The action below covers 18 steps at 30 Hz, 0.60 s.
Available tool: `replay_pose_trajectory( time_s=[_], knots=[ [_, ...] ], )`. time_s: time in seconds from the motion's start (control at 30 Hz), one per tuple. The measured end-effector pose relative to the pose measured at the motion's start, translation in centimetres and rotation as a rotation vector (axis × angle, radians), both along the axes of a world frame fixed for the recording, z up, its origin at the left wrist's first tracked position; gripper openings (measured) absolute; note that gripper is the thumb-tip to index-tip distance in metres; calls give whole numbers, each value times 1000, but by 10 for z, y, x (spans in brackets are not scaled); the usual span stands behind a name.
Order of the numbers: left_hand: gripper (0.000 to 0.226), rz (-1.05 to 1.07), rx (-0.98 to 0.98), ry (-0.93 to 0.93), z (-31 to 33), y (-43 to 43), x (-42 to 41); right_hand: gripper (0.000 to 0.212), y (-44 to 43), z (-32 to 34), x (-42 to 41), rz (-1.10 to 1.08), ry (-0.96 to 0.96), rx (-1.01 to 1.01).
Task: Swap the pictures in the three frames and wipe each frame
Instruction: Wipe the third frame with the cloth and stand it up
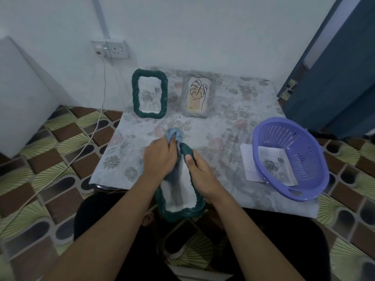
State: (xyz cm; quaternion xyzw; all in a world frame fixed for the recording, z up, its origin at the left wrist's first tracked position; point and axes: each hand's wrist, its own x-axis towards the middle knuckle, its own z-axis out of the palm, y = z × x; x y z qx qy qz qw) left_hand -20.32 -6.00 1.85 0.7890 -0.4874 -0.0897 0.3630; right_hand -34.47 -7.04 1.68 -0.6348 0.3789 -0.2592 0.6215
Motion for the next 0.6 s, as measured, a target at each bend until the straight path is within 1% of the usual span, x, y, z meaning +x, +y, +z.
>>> replay_pose_trajectory(
  time_s=[0.03, 0.17, 0.23, 0.33, 0.43, 0.5, 0.6],
  knots=[
    [35, -47, 14, -27, 6, -1, -4, 31, -1, 0, 1, 12, 1, -1],
    [47, -339, -106, -78, 11, 1, -19, 30, -5, -1, 2, 32, 41, -20],
    [49, -379, -125, -83, 7, 0, -19, 26, -4, -4, 1, 4, 41, -46],
    [48, -380, -152, -52, 6, -1, -11, 21, -3, -4, -1, -23, 53, -107],
    [53, -301, -185, -102, 2, 0, -5, 25, 1, 0, -4, -28, 41, -171],
    [54, -208, -138, -54, 2, -1, -3, 23, 3, 0, -6, -69, 32, -212],
    [50, -74, -32, 42, -5, -1, 12, 18, 2, 1, -13, -140, -6, -238]
  ],
)
